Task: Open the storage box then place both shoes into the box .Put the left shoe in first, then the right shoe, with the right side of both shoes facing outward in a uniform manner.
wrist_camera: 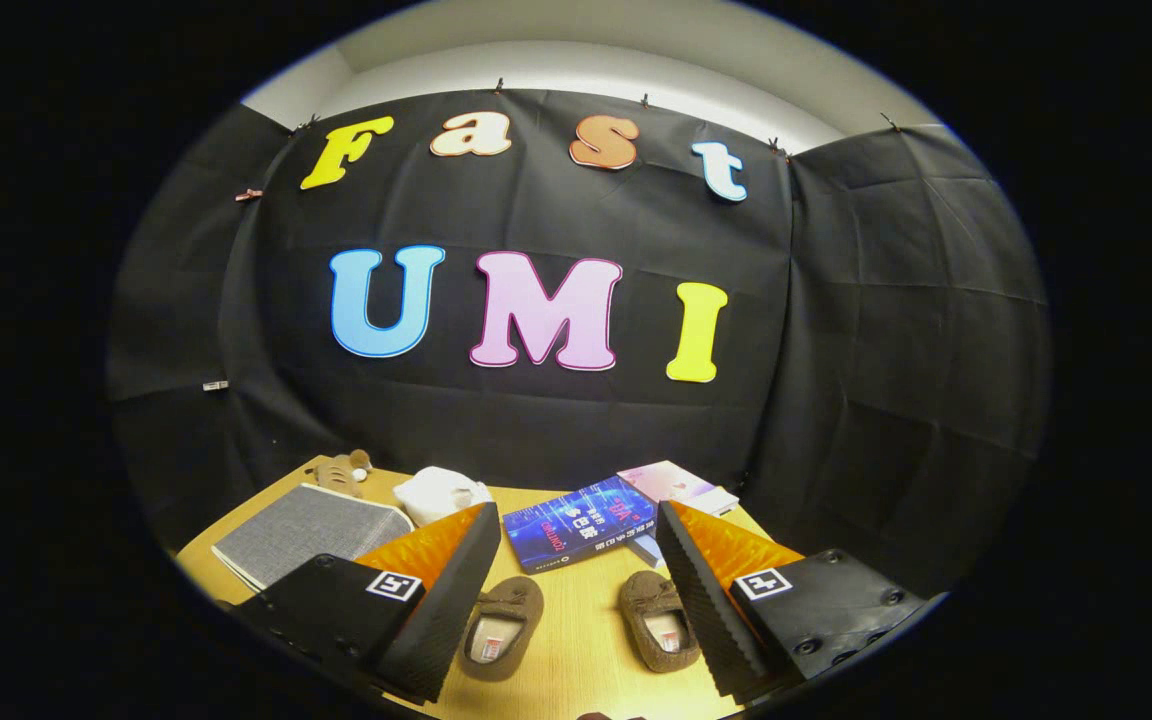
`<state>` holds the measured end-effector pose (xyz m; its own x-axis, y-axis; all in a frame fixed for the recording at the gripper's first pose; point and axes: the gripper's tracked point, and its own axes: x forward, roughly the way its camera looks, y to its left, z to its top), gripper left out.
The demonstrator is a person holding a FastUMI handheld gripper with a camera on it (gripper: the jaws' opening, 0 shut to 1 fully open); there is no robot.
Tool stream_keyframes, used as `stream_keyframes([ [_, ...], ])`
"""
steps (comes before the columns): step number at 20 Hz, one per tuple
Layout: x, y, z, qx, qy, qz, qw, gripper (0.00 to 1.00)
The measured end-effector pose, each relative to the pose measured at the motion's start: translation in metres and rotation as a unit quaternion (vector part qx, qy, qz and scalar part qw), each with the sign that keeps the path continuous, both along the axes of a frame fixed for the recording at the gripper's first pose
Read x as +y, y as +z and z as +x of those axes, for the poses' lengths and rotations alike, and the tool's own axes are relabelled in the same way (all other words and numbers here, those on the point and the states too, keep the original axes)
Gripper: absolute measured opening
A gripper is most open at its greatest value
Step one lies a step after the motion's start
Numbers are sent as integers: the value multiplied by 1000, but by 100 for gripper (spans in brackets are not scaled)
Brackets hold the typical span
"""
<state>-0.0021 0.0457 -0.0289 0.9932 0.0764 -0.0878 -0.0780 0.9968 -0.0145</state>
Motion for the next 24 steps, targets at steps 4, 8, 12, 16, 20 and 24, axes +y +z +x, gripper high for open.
stream_keyframes([
  [4,-12,-5,7,10,-2,10,1000,97],
  [8,-23,-6,13,10,-2,15,1000,97],
  [12,-30,-14,22,26,3,31,999,97],
  [16,-12,-31,34,61,46,64,995,97],
  [20,13,-56,44,97,97,84,987,99],
  [24,51,-100,47,166,160,124,965,98],
])
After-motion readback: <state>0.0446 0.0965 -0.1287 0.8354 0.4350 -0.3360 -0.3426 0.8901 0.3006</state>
